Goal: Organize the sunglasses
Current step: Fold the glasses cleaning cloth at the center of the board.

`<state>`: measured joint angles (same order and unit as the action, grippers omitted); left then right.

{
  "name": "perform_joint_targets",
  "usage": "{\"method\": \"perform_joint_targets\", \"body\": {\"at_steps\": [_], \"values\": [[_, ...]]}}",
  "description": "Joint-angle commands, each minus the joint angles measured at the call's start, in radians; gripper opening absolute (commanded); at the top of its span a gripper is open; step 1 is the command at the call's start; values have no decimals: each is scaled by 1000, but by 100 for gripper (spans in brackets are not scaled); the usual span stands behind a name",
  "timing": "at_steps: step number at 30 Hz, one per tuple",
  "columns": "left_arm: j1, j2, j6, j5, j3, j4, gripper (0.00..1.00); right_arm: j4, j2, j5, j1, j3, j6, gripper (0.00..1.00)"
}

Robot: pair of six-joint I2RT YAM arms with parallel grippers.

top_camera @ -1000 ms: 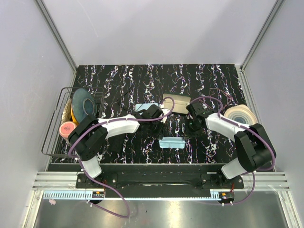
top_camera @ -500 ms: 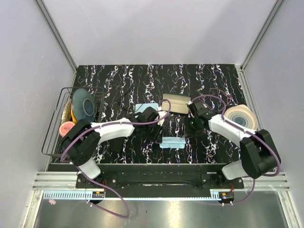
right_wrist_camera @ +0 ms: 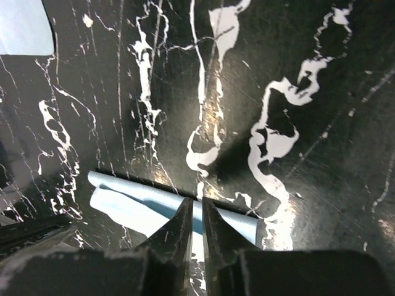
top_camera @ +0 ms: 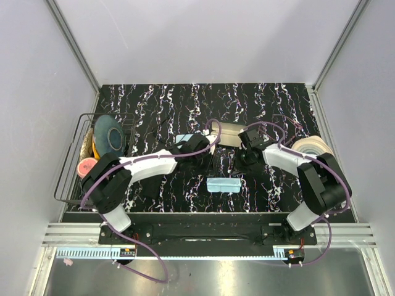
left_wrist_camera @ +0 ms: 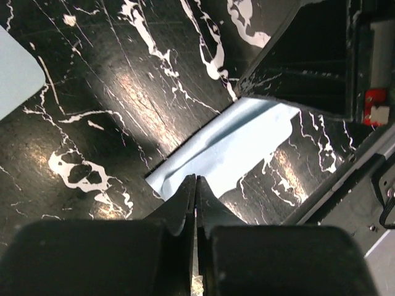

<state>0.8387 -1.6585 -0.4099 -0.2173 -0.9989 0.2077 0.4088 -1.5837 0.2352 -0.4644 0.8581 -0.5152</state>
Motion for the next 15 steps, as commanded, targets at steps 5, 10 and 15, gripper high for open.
{"method": "perform_joint_targets", "body": {"at_steps": [5,10,15], "values": [[-27,-52,-64,24,-52,-22,0,-70,-53,65,-52,47,-17,15],[-29,-81,-58,-20,-52,-30,0,-65,-61,104,-72,29,-16,13],[-29,-89,-60,-28,-49,-34,0,-45,-35,119,-86,-7,-16,13]]}}
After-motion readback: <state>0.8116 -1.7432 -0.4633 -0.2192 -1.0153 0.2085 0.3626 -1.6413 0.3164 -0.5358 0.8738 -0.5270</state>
